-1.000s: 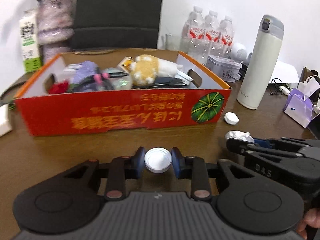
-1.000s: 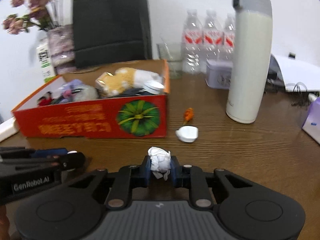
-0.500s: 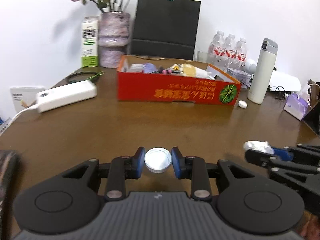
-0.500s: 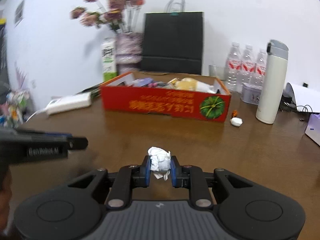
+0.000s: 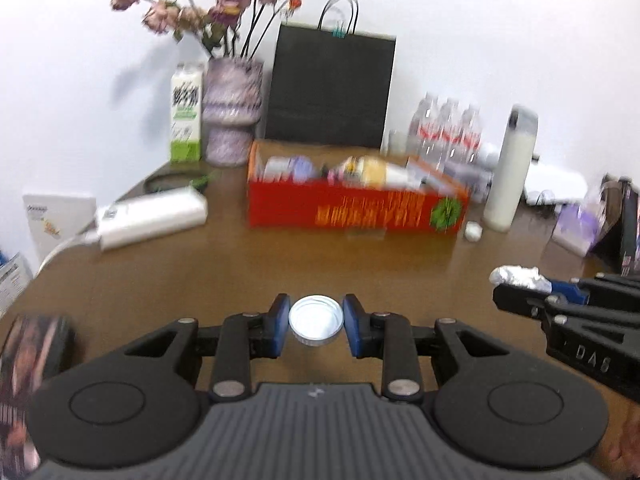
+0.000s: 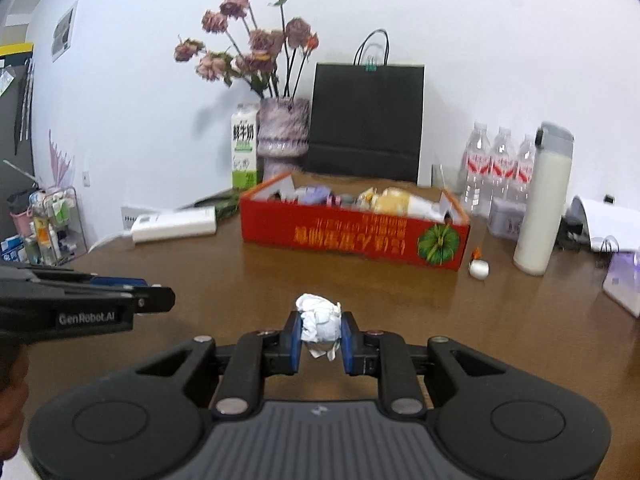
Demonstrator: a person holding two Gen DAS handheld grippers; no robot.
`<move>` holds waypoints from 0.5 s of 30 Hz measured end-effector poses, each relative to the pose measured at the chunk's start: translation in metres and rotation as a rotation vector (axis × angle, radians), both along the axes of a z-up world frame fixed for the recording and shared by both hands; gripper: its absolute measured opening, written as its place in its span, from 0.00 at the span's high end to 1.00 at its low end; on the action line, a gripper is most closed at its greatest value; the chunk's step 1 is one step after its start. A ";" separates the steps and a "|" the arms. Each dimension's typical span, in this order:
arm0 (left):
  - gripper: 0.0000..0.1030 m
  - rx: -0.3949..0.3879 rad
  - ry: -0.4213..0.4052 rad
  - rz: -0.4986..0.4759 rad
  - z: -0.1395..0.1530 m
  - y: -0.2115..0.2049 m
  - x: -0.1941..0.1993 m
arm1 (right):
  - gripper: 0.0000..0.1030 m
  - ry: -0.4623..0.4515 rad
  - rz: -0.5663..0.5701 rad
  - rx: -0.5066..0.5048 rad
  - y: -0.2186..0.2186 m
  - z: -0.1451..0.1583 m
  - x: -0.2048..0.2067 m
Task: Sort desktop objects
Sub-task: 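Grasp a white cap with the left tool while the right grasps the white crumpled figure, then lower the white cap and crumpled figure into the cardboard box, opening both tools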
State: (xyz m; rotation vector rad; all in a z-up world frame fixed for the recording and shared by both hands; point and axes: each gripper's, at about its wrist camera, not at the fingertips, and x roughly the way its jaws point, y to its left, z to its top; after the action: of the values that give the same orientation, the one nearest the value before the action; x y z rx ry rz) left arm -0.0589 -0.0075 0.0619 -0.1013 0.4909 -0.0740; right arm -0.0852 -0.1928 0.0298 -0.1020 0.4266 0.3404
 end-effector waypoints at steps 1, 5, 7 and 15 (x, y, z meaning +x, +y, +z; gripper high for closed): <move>0.71 -0.014 -0.011 -0.021 0.011 0.004 0.013 | 0.82 -0.020 -0.002 -0.002 0.001 0.007 0.007; 0.71 0.000 -0.038 -0.090 0.054 0.010 0.082 | 0.82 -0.082 -0.007 0.035 0.000 0.043 0.059; 0.71 0.002 -0.021 -0.100 0.068 0.011 0.125 | 0.82 -0.075 -0.019 0.070 -0.004 0.061 0.097; 0.71 -0.043 0.240 -0.114 0.038 0.004 0.274 | 0.82 0.190 -0.074 0.137 -0.006 0.056 0.270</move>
State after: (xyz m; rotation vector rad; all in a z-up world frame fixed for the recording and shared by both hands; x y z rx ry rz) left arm 0.2152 -0.0031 0.1001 -0.1255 0.7351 -0.1857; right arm 0.1846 -0.1990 0.0862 0.0805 0.5916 0.3067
